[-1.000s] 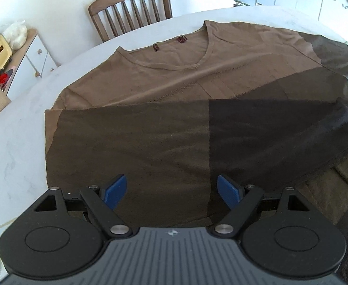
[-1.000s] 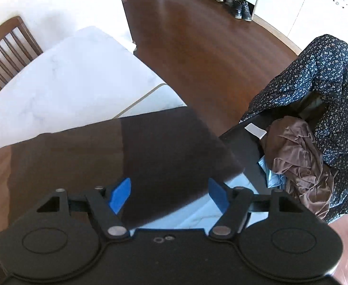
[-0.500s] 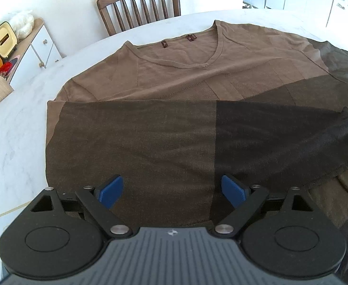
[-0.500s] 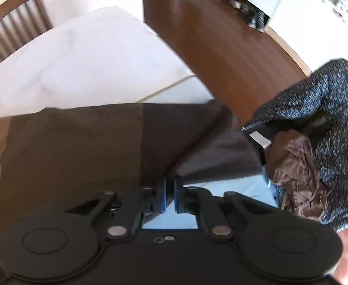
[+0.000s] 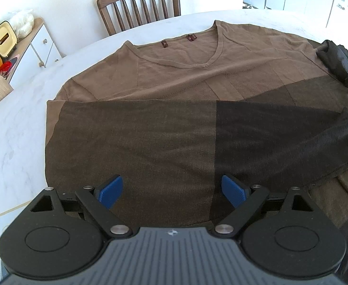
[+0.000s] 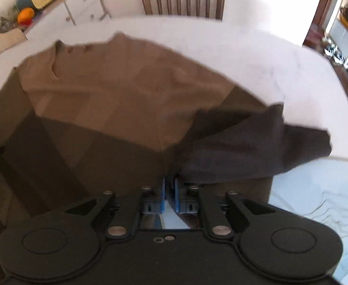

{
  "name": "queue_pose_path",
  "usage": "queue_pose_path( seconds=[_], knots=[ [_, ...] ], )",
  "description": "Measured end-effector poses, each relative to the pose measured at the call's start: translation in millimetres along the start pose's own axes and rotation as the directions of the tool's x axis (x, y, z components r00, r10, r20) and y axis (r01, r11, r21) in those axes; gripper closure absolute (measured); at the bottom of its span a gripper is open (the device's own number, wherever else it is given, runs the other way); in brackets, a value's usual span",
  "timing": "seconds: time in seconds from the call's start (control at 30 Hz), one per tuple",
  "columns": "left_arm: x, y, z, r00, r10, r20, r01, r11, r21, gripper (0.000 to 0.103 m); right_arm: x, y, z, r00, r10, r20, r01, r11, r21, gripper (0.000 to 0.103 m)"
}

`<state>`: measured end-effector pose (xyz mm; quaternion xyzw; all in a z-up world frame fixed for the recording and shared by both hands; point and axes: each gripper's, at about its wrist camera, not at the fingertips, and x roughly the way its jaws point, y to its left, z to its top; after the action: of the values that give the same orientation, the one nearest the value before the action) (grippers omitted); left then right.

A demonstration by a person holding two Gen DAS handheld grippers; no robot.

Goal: Fold clothes
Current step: 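Grasp the other dark sleeve cuff with the right tool, then lay the dark sleeve across the sweater body with the right tool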

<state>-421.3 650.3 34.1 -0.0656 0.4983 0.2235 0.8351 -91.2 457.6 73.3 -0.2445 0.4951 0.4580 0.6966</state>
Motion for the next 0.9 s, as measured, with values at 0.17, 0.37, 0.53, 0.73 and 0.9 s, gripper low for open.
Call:
queue_pose_path(
  seconds=[0.17,0.37,0.53,0.73,0.9],
  knots=[
    [1,4,-1,1.000,-0.018,-0.001,0.018,1.000,-0.014,0.012,-27,-28,-2,0.999,0.007,0.040,-0.010,0.995,0.098,0.000],
    [1,4,-2,1.000,-0.018,0.002,0.018,1.000,-0.019,0.008,-46,-104,12,0.993,-0.104,0.063,0.074,0.928,0.364,0.000],
    [1,4,-1,1.000,-0.017,-0.003,0.017,1.000,-0.022,0.008,-25,-144,25,0.991,-0.137,0.011,0.112,0.849,0.516,0.000],
    [2,5,-1,1.000,-0.017,-0.010,0.017,1.000,-0.026,0.008,1,-151,29,0.979,-0.194,-0.063,0.197,0.822,0.534,0.000],
    [3,5,-1,1.000,-0.015,-0.011,0.014,1.000,-0.026,0.006,10,-142,31,0.975,-0.211,-0.069,0.217,0.837,0.502,0.000]
  ],
)
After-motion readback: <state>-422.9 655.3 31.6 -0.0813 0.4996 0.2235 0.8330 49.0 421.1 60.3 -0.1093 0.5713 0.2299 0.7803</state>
